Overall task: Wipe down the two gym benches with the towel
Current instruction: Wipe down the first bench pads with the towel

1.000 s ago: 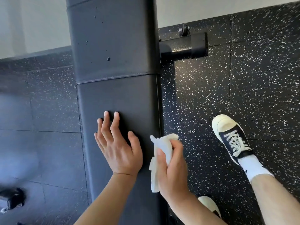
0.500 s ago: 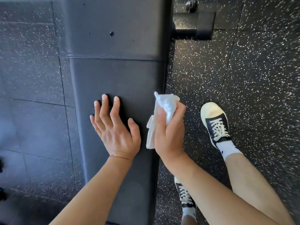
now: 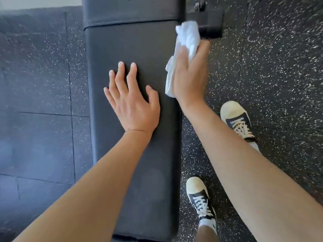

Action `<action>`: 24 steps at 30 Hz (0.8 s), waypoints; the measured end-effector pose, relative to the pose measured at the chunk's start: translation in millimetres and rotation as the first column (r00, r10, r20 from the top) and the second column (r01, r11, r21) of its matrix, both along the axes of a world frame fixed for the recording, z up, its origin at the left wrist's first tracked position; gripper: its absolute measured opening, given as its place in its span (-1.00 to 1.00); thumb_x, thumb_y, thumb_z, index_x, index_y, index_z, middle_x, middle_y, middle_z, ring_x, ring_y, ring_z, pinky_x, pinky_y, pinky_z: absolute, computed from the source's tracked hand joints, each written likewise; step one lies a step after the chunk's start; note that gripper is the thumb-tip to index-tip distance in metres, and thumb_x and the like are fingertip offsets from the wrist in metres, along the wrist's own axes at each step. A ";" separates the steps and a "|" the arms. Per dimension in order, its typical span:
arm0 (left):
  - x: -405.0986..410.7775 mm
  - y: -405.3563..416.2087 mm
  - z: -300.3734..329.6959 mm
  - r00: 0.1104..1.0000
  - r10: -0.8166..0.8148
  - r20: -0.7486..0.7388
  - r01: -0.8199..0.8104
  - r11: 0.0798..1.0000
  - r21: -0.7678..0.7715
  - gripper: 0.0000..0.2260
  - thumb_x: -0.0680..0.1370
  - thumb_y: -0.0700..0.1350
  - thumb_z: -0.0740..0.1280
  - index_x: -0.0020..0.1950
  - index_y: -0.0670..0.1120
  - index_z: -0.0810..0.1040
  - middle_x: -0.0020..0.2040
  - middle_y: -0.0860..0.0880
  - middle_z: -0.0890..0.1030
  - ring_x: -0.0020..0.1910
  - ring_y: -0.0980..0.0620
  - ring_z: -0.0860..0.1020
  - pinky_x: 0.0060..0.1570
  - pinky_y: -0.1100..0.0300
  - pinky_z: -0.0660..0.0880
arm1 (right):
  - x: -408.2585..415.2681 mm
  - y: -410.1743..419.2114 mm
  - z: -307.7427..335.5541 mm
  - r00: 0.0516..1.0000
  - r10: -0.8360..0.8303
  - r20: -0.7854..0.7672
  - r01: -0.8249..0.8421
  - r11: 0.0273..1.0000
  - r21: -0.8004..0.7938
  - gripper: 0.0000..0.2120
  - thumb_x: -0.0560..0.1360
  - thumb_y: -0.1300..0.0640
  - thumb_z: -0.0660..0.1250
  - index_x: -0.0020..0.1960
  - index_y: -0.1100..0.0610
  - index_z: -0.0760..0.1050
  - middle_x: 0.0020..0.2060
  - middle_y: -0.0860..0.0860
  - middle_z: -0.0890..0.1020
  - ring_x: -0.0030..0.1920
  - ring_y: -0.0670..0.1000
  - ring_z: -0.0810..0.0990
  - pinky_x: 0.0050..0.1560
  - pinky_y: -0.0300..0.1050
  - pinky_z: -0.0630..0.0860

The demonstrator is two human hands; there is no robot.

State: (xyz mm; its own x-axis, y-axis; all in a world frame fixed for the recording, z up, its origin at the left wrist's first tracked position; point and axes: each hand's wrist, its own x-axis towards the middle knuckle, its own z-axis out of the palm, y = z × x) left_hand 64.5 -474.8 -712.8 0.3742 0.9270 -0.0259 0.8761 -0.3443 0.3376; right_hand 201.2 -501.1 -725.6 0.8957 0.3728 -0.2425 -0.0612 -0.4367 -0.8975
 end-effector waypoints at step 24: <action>-162.9 -137.6 -2.3 0.922 -0.372 -0.109 0.374 0.927 -0.002 -0.39 0.60 -0.03 0.15 0.69 0.08 0.20 0.72 -0.03 0.14 0.71 -0.13 0.09 0.64 -0.20 0.07 | -93.5 -100.8 -5.3 0.992 0.003 -0.126 0.011 0.994 0.108 -0.89 0.67 -0.09 0.22 0.12 -0.08 0.34 -0.08 -0.14 0.60 -0.10 -0.05 0.61 -0.06 0.06 0.54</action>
State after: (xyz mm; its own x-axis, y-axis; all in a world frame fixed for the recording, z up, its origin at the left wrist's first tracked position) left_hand -98.4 -612.4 -715.1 0.6892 0.7213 -0.0687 0.7131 -0.6584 0.2407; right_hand 107.7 -601.9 -730.9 0.8624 0.3991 -0.3115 -0.1779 -0.3372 -0.9245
